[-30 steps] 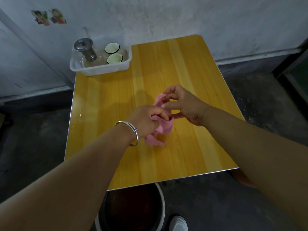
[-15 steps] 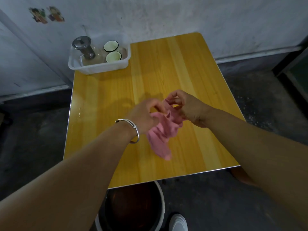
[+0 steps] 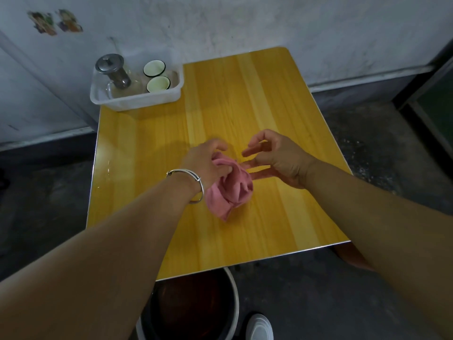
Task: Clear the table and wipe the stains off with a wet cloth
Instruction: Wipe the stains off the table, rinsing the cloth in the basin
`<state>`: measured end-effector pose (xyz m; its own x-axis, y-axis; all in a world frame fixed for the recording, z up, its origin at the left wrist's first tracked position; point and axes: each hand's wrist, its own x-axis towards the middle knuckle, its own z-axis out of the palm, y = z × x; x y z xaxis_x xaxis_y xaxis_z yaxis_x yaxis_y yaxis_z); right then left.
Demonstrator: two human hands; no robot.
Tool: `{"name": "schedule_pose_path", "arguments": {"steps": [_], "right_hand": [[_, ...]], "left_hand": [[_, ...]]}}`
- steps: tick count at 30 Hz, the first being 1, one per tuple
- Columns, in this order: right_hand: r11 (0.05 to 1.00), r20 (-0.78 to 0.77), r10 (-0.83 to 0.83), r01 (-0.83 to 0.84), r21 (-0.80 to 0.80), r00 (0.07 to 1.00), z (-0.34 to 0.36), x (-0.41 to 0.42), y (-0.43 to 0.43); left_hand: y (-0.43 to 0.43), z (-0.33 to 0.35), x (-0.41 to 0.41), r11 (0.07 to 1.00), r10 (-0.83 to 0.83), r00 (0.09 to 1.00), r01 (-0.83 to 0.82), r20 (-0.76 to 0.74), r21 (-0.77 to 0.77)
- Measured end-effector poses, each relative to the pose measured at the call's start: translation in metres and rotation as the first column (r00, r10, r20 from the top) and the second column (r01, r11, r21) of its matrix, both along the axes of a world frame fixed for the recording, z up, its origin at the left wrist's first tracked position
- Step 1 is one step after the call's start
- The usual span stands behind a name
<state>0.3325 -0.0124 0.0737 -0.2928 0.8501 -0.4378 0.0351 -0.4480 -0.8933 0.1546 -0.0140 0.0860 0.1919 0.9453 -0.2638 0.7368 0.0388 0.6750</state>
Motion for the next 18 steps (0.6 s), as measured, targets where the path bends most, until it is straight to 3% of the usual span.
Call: {"name": "schedule_pose_path", "arguments": {"steps": [2, 5, 11, 15, 18], "right_hand": [[0.996, 0.107, 0.089, -0.089, -0.002, 0.990, -0.003, 0.004, -0.003], [0.960, 0.334, 0.265, -0.281, 0.003, 0.905, -0.008, -0.003, -0.009], [0.955, 0.606, 0.070, -0.229, 0.188, 0.792, 0.000, -0.001, 0.001], [0.973, 0.471, -0.089, -0.024, 0.228, 0.878, 0.031, 0.019, 0.014], [0.946, 0.488, -0.006, -0.153, 0.285, 0.873, 0.048, 0.022, 0.017]], "left_hand": [[0.000, 0.000, -0.003, 1.000, 0.007, 1.000, -0.007, 0.021, 0.027], [0.000, -0.002, -0.004, 0.999, 0.037, 0.996, -0.039, 0.079, 0.026], [0.001, 0.003, -0.002, 0.998, 0.024, 0.996, -0.029, 0.090, 0.050], [0.006, 0.010, -0.009, 0.991, 0.070, 0.995, -0.061, -0.074, 0.121], [0.008, 0.018, -0.010, 0.977, 0.138, 0.986, -0.119, -0.096, 0.177]]}}
